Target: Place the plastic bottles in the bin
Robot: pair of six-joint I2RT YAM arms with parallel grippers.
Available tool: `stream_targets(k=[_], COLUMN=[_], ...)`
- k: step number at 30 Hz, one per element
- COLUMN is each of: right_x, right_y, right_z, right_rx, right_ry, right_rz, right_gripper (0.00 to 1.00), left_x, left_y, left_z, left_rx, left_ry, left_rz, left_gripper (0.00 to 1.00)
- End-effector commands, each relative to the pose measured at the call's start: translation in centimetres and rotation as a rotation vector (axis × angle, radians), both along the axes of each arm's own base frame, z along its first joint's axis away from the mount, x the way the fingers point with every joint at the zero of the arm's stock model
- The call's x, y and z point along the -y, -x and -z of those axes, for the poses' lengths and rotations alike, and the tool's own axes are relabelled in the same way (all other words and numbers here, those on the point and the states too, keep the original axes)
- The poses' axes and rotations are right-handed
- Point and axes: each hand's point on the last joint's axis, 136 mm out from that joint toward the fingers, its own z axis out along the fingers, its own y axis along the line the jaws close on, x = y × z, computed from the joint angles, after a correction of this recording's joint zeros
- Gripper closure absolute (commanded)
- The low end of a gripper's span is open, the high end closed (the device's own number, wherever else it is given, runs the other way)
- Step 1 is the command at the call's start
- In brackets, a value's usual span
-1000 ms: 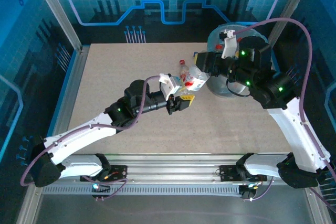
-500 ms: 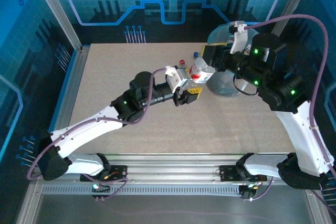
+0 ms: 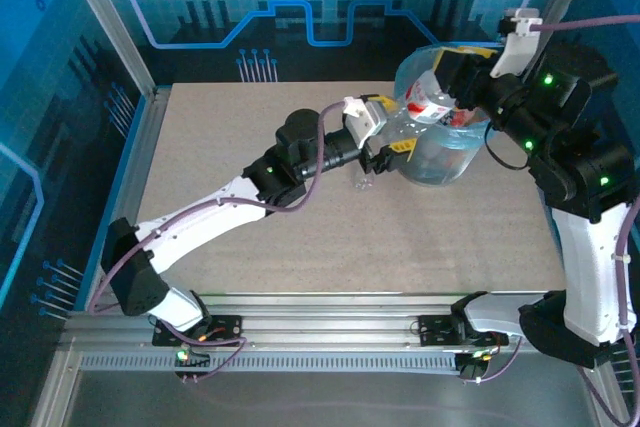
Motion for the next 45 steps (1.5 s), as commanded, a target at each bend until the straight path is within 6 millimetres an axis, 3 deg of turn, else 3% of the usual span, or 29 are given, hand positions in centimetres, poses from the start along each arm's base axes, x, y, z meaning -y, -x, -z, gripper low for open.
stream_targets(k=[1, 9, 16, 20, 27, 35, 39, 43, 45], right_x=[2.5, 5.5, 7.1, 6.8, 5.8, 5.2, 5.2, 5.1, 4.8], right_y=[-0.5, -3.5, -7.8, -10.6, -14.2, -15.8, -16.4, -16.8, -17.0], right_z=[-0.3, -0.2, 0.0, 1.6, 6.6, 12.7, 12.7, 12.5, 12.4], right_rx=[0.007, -0.007, -0.013, -0.067, -0.212, -0.409, -0.402, -0.386, -0.375], right_ry=[0.045, 0.099, 0.325, 0.512, 0.662, 0.528, 0.525, 0.510, 0.522], right_rz=[0.093, 0.232, 0.443, 0.556, 0.577, 0.430, 0.439, 0.441, 0.448], right_gripper=[1.00, 1.00, 1.00, 1.00, 1.00, 1.00, 1.00, 0.94, 0.85], left_x=[0.0, 0.0, -2.2, -4.3, -9.8, -16.0, -17.4, -17.5, -17.4], left_y=[-1.0, -1.6, -1.6, -2.2, -4.7, -7.0, -7.1, -7.3, -7.3], left_z=[-2.4, -2.3, -1.6, -0.4, 2.9, 8.4, 10.1, 11.0, 11.3], left_rx=[0.063, 0.069, 0.057, 0.022, -0.119, -0.337, -0.382, -0.405, -0.411], left_ry=[0.042, 0.042, 0.037, 0.020, 0.000, 0.022, 0.008, -0.008, -0.011], left_rz=[-0.027, -0.043, -0.103, -0.178, -0.371, -0.546, -0.575, -0.575, -0.569], left_gripper=[0.16, 0.01, 0.01, 0.01, 0.02, 0.02, 0.02, 0.03, 0.02])
